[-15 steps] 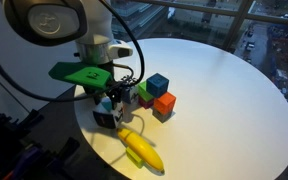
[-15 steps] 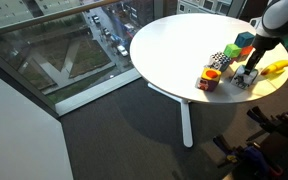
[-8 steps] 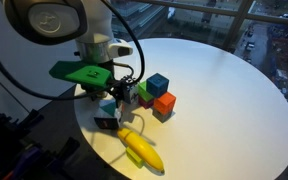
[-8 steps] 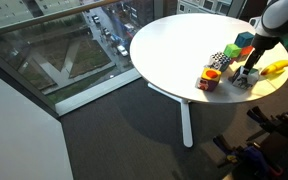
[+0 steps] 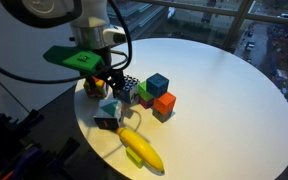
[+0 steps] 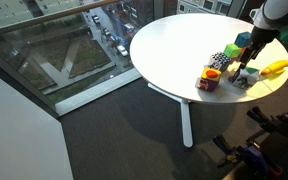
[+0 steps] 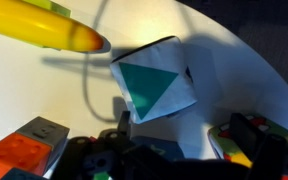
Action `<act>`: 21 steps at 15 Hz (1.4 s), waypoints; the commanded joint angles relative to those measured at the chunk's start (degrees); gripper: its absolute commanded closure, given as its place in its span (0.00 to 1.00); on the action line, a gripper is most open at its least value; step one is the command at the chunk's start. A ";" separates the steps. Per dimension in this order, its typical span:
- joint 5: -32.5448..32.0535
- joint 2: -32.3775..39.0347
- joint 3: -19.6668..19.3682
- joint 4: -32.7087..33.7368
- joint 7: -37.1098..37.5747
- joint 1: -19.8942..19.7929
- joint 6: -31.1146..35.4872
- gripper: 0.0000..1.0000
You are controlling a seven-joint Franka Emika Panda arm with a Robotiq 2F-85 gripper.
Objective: Unstack the square plush toys on the left
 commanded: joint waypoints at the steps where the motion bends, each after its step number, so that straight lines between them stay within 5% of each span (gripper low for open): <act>1: -0.95 -3.53 0.53 0.69 8.24 1.97 -4.13 0.00; 21: 4.32 -14.26 5.52 5.41 21.17 7.75 -15.47 0.00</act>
